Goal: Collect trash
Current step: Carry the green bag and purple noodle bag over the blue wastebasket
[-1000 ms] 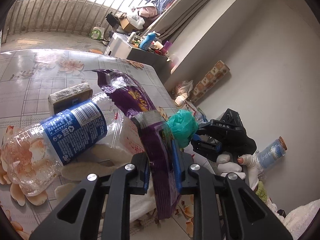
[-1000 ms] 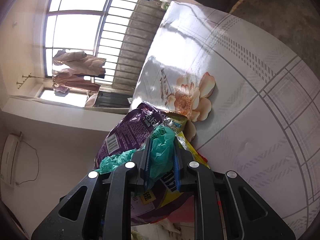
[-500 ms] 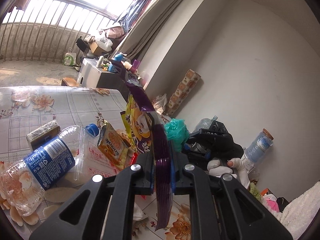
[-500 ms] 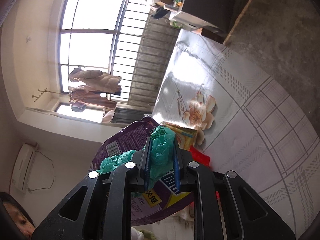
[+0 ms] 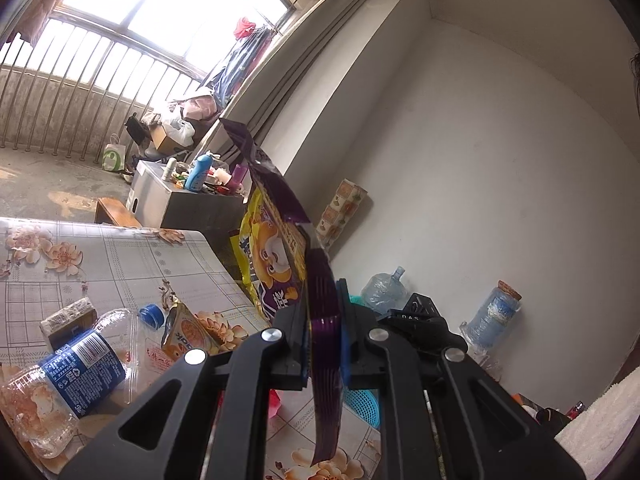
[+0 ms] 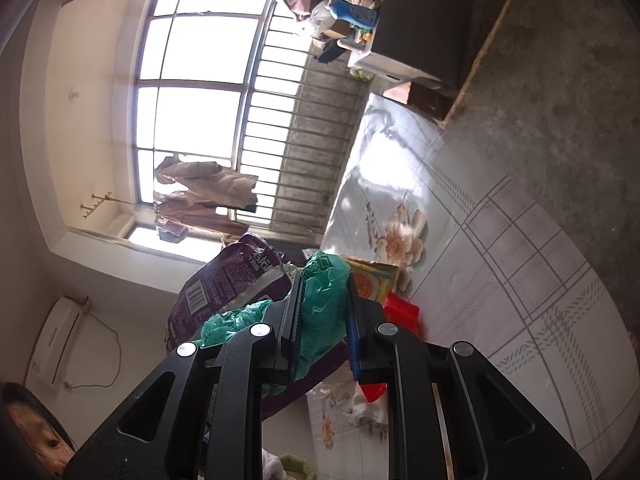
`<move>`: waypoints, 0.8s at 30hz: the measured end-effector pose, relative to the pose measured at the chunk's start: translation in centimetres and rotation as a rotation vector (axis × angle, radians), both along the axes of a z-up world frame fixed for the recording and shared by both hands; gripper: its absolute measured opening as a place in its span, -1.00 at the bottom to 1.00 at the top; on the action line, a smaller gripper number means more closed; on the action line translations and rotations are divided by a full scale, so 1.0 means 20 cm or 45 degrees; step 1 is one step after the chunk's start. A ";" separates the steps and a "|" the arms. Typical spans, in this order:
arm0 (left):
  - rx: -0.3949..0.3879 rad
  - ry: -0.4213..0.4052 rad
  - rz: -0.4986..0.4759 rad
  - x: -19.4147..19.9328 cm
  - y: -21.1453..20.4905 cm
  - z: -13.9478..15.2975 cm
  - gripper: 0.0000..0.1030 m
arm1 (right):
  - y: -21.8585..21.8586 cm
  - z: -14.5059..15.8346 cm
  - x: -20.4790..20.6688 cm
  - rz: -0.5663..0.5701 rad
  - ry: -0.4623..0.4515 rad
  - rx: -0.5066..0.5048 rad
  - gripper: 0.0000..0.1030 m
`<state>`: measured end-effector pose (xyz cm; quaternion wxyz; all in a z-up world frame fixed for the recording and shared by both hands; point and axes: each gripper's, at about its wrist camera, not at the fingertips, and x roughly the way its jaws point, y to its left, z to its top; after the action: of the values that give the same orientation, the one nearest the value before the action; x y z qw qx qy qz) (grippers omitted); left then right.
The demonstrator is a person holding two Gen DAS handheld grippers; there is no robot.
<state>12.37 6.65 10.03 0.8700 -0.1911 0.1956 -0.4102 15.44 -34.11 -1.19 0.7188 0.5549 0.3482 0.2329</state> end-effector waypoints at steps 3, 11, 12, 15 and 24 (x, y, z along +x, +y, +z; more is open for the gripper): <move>0.004 -0.025 0.015 -0.04 0.00 0.04 -0.80 | -0.01 0.01 -0.03 -0.012 -0.012 0.006 -0.67; 0.022 -0.057 0.001 -0.13 -0.03 0.10 -0.80 | -0.12 0.04 -0.16 -0.084 -0.056 0.024 -0.67; 0.025 -0.061 -0.005 -0.13 -0.04 0.10 -0.80 | -0.14 0.04 -0.18 -0.099 -0.061 0.023 -0.67; 0.027 -0.067 -0.027 -0.15 -0.08 0.13 -0.80 | -0.21 0.05 -0.26 -0.154 -0.071 0.018 -0.67; 0.068 -0.078 -0.187 -0.18 -0.37 0.19 -0.80 | -0.49 0.00 -0.53 -0.384 -0.072 0.041 -0.67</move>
<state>8.70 -0.81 13.89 0.8480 -0.1403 0.1931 -0.4732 4.83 -43.93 -1.24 0.7461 0.6056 0.2367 0.1434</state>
